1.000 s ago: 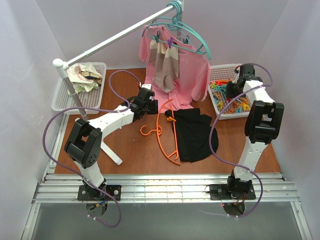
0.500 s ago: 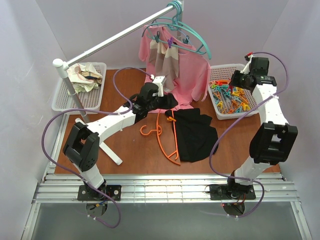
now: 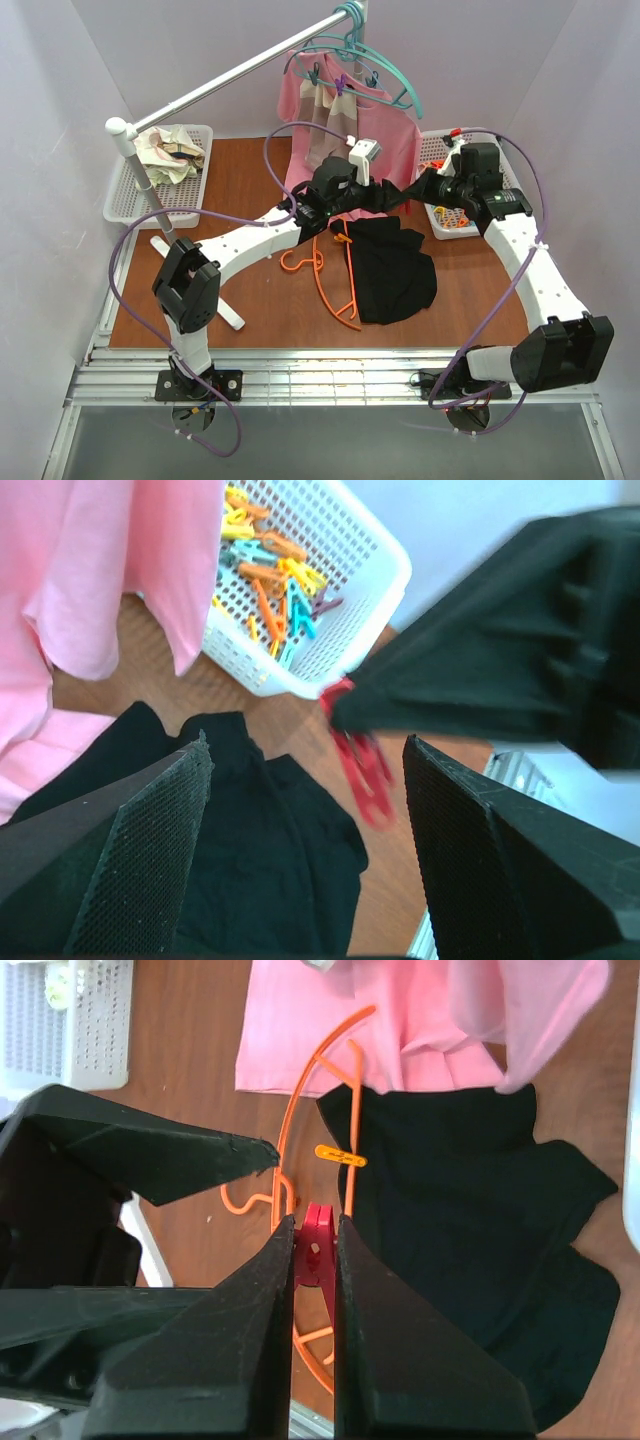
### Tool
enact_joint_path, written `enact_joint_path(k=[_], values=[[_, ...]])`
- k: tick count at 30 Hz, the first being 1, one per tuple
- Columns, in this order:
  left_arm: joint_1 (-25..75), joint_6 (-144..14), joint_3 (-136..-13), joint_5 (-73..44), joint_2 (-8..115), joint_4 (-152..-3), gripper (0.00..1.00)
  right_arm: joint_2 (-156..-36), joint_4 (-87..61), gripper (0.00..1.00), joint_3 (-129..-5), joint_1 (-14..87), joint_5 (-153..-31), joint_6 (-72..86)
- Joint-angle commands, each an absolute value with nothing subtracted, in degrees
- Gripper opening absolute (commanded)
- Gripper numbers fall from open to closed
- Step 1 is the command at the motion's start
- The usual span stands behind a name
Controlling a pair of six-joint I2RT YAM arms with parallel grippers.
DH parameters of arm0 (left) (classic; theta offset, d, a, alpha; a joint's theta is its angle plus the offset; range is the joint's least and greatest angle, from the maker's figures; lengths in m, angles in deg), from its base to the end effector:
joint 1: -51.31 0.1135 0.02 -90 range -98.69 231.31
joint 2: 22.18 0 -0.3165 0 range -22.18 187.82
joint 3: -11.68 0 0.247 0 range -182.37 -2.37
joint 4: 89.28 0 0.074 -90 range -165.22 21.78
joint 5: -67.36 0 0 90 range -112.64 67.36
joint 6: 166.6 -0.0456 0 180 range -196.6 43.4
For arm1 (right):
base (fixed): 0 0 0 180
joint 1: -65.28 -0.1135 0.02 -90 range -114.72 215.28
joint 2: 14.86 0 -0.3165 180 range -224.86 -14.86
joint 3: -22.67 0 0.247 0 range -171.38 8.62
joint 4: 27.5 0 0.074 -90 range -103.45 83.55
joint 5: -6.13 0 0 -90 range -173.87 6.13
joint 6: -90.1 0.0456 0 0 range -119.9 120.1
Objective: Clip the underwear to the hanger
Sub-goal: Adjust the clamp.
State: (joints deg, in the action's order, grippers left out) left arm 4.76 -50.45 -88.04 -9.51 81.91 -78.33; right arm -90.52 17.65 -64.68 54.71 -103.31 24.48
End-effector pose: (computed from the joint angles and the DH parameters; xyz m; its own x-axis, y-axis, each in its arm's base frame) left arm 0.3071 -0.3393 0.3704 -0.5411 -0.0529 -0.8393 0.6898 0.5430 -0.4789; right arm 0.2735 0.0665 0.4057 -0.6777 0.2695 -0.6841 -0.1824 0.8397 0.5115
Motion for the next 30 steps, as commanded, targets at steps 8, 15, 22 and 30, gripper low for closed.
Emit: enact_joint_path(k=[8,15,22,30], values=[[2.4,-52.6,-87.7,-9.2,81.5,-78.5,0.69,-85.9,15.5,0.01,-62.5,53.0,-104.6,30.4],[0.4,-53.0,-87.4,-9.7,81.4,-78.6,0.66,-85.2,15.3,0.01,-61.9,51.6,-103.9,30.8],[-0.1,-52.8,-85.8,-9.8,81.0,-77.9,0.33,-84.0,15.3,0.01,-61.2,51.4,-103.4,30.4],[-0.1,-57.7,-85.4,-8.0,80.5,-75.7,0.06,-83.8,16.8,0.03,-59.7,51.2,-104.7,27.8]])
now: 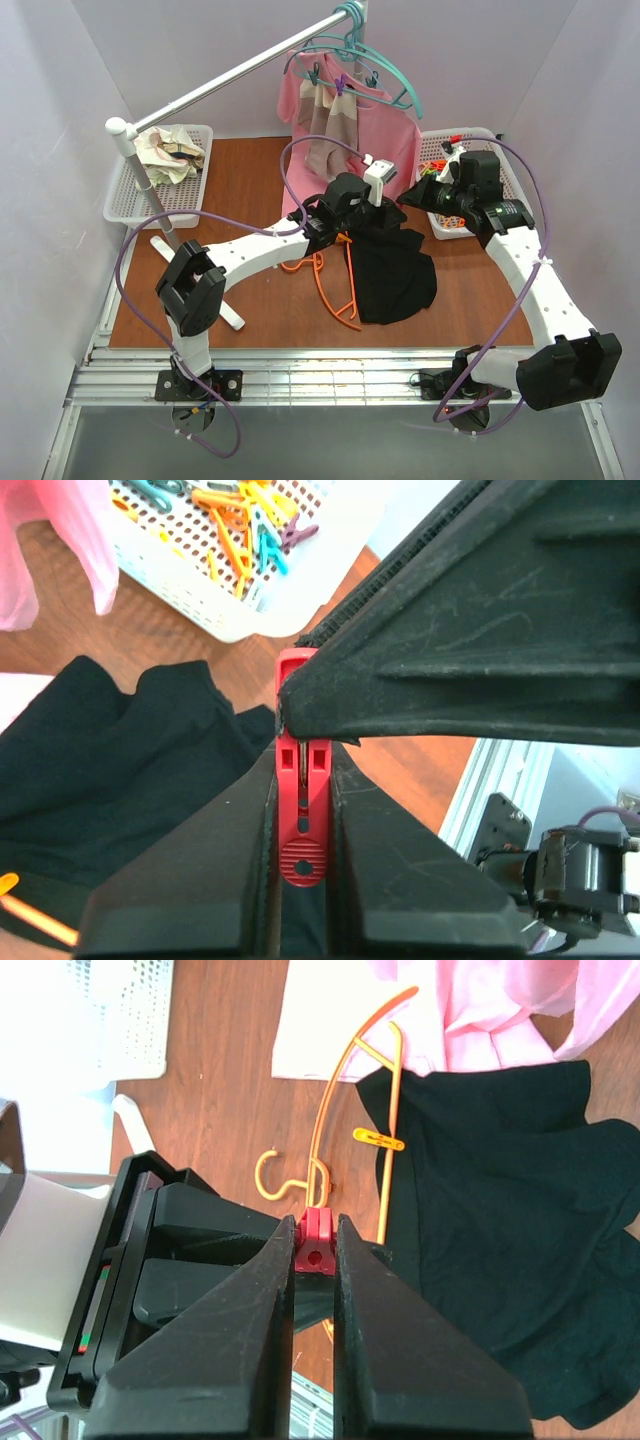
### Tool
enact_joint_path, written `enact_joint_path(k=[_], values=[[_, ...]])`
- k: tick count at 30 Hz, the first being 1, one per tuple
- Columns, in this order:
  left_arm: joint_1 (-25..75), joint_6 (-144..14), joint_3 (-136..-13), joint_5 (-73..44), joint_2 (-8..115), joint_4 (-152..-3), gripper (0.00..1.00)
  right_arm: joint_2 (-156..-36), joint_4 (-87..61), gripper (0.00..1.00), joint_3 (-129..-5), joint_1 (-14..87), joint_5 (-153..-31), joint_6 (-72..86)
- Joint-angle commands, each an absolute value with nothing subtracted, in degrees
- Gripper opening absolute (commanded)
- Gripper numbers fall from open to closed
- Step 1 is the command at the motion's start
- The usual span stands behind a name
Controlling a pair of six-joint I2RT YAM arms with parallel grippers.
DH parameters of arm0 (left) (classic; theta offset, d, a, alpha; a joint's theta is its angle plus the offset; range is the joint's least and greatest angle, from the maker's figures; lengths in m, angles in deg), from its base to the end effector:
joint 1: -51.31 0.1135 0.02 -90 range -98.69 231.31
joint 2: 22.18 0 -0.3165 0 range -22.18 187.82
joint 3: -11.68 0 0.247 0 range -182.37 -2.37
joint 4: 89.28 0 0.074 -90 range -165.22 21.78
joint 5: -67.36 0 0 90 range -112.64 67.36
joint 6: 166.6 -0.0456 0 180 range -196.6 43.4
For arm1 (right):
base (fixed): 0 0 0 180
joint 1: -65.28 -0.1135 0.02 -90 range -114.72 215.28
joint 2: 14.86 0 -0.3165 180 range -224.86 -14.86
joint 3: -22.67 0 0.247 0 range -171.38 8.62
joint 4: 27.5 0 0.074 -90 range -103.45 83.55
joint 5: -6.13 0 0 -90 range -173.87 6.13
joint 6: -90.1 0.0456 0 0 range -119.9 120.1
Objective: Clip the underwear to the hanger
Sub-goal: Adjust the clamp.
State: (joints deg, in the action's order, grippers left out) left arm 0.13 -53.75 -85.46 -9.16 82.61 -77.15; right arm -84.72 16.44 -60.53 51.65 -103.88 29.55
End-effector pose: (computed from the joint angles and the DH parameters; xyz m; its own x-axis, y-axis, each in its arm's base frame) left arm 0.2782 -0.3627 0.3466 -0.5431 0.0726 -0.8365 0.7425 0.5067 -0.4381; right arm 0.2412 0.0745 0.4082 -0.6804 0.3104 -0.6639 -0.1988 0.7937 0.5749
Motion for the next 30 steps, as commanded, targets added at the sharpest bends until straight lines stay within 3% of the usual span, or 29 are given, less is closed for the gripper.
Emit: enact_joint_path(k=[1,4,6,7,11,13,21,30], values=[[-0.1,-58.3,-85.3,-6.9,80.2,-75.6,0.02,-83.7,17.7,0.03,-59.6,51.3,-104.8,27.4],[-0.1,-61.4,-84.7,-5.5,79.3,-73.4,0.00,-83.1,19.7,0.06,-58.4,51.3,-106.3,25.2],[-0.1,-64.1,-83.9,-4.2,78.5,-72.6,0.00,-82.7,21.5,0.17,-57.8,51.3,-107.9,23.2],[-0.1,-65.3,-83.4,-2.3,77.8,-72.3,0.00,-82.1,23.3,0.27,-57.7,51.3,-108.2,22.2],[-0.1,-73.9,-82.1,2.4,76.1,-66.6,0.00,-80.4,28.6,0.46,-59.4,51.3,-107.1,20.5],[-0.1,-76.0,-80.2,4.1,73.2,-66.2,0.00,-80.1,31.4,0.50,-60.4,51.3,-108.2,20.3],[-0.1,-85.2,-72.2,5.1,65.1,-62.3,0.00,-80.8,42.1,0.49,-64.3,51.4,-116.3,19.7],[-1.4,-88.0,-71.6,1.6,64.6,-59.4,0.00,-80.3,40.7,0.45,-63.0,51.3,-125.0,22.9]])
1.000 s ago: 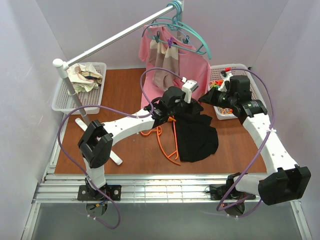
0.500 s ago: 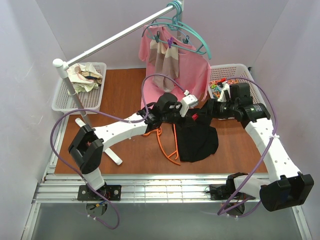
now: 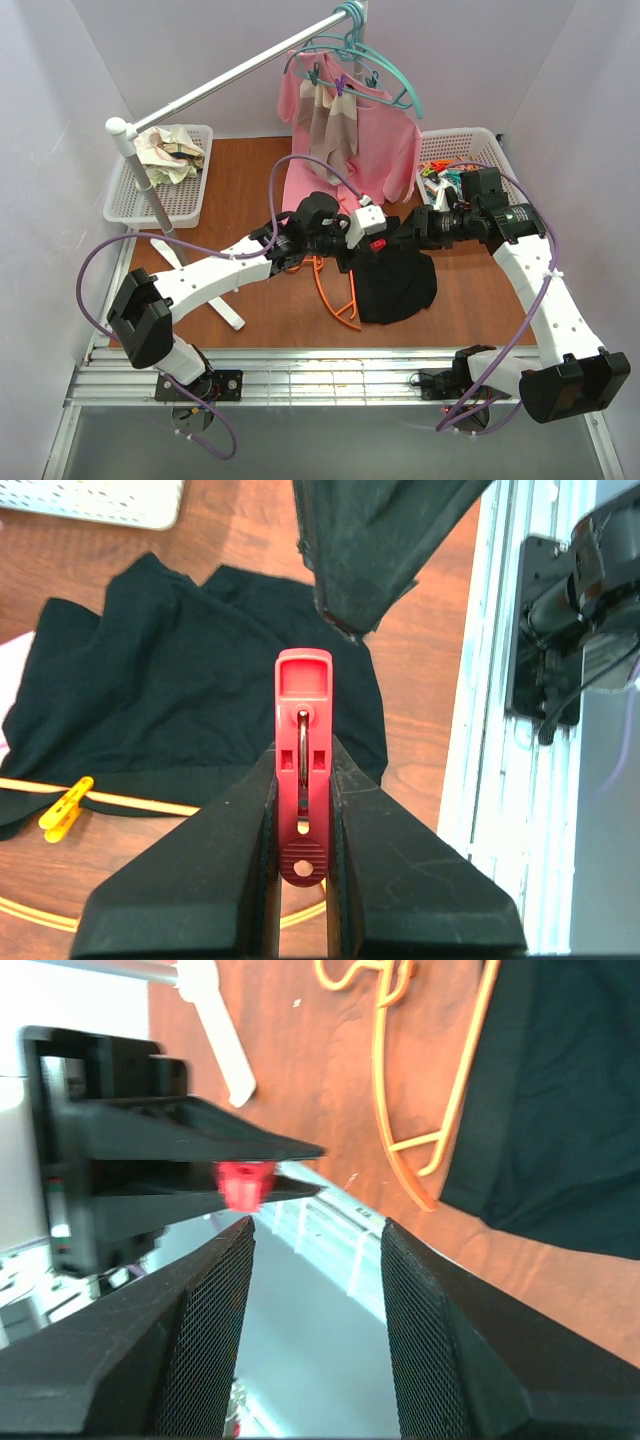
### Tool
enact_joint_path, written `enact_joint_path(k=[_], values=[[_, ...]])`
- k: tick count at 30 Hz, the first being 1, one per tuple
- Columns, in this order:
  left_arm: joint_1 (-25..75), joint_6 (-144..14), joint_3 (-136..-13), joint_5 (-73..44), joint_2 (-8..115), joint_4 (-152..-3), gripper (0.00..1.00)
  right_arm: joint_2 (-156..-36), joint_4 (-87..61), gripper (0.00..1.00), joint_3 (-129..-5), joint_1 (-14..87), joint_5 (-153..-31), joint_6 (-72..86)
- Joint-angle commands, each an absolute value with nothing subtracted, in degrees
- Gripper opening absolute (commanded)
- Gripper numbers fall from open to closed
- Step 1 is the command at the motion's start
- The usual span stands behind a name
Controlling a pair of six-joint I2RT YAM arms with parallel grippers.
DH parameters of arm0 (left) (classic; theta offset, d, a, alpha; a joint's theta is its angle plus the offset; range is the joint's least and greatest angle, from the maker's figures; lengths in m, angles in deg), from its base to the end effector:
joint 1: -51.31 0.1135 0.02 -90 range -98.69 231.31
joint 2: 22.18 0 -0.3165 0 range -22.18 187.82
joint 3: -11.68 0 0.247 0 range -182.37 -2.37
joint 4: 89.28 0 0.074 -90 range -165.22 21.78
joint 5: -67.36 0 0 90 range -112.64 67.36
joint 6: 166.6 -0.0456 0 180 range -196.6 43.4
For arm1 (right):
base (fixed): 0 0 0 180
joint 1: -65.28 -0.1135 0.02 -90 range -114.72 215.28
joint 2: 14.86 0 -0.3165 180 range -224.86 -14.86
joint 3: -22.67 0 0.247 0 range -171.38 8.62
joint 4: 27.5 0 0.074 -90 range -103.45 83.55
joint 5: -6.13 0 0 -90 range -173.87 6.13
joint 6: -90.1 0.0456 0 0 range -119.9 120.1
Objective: Clip the underwear to the hanger
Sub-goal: Adjust the clamp.
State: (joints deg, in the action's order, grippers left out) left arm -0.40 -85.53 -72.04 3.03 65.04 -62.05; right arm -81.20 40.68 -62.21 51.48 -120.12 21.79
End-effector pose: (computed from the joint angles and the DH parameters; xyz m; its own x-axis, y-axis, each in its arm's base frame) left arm 0.2014 -0.2870 0.3557 -0.1672 0.4375 -0.8835 0.9759 0.2007 -0.0852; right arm 0.1867 0.0736 0.3975 -0.8961 0.0868 -0.4352 -0.2508 0.7100 0.6580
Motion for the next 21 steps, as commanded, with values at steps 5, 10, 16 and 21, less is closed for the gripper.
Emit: enact_joint_path(k=[5,10,16,21], values=[[-2.4,-88.4,-74.0,1.4,66.8,-58.1,0.00,-79.3,39.1,0.45,-62.4,51.2,-126.6,23.8],[-3.1,-88.3,-75.7,1.3,67.7,-58.2,0.00,-78.0,37.2,0.45,-59.5,51.3,-127.7,24.8],[-4.5,-87.8,-76.5,0.8,68.6,-58.2,0.00,-77.1,36.2,0.44,-56.8,51.2,-127.7,24.8],[-5.4,-87.7,-77.3,0.3,69.0,-58.2,0.00,-76.9,35.7,0.42,-55.9,51.2,-127.2,24.2]])
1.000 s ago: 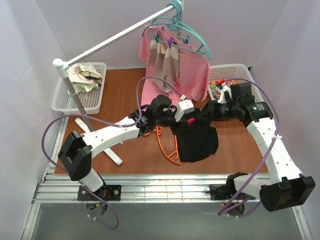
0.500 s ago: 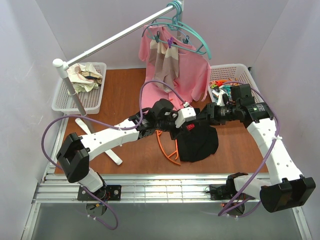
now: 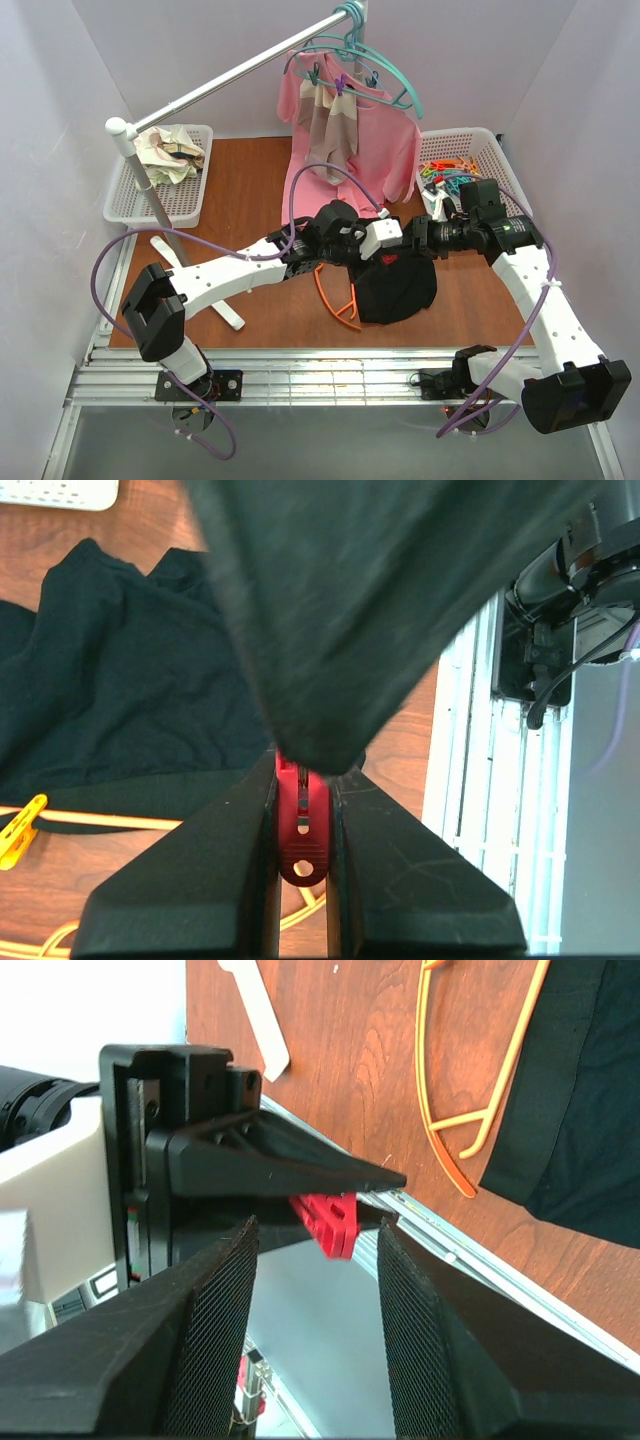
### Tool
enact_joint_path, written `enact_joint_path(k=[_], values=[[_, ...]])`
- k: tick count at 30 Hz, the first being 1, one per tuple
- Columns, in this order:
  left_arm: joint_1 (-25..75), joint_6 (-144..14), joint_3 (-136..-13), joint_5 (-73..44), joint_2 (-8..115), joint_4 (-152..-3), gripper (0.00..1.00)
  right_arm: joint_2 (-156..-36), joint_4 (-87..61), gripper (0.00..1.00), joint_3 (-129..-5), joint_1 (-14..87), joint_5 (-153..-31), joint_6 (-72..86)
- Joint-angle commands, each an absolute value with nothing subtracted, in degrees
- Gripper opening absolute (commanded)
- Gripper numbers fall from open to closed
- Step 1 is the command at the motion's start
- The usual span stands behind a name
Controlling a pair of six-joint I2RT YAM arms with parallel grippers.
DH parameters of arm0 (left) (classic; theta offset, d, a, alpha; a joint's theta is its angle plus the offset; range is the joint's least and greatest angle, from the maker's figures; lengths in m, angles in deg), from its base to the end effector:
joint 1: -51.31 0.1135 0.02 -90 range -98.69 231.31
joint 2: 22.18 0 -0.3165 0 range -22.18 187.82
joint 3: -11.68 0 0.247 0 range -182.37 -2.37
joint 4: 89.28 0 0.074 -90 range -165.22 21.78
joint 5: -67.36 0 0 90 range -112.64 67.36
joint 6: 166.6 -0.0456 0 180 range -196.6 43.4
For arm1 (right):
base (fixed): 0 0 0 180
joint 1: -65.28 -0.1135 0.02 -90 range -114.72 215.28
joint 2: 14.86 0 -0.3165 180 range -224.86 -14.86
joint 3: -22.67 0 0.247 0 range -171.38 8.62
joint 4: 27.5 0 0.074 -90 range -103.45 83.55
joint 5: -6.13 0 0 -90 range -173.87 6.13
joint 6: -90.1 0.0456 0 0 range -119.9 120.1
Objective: Clip the underwear to the hanger
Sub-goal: Adjust the clamp.
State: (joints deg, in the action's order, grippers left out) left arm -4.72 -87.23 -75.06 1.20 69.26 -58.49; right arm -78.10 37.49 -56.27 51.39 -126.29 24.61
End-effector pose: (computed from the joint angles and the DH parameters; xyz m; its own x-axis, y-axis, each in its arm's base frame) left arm 0.1905 -0.3158 0.3425 -0.1450 0.5171 -0.8435 0.9861 0.1453 -0.0804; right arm 0.1727 0.0744 0.3813 -0.9202 0.0879 -0.3813 -0.2446 0.6314 0.7358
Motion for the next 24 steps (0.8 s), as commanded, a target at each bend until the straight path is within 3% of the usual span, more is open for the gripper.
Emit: enact_joint_path(k=[1,12,24], values=[[-5.7,-87.7,-77.3,0.2,69.1,-58.3,0.00,-76.9,35.6,0.42,-55.9,51.2,-127.1,24.1],[-6.6,-87.0,-77.5,-1.6,69.2,-58.3,0.00,-77.0,35.3,0.29,-54.8,51.2,-127.3,23.9],[-6.7,-87.6,-77.2,-3.3,69.2,-58.8,0.00,-77.1,35.5,0.26,-54.4,51.0,-127.7,24.1]])
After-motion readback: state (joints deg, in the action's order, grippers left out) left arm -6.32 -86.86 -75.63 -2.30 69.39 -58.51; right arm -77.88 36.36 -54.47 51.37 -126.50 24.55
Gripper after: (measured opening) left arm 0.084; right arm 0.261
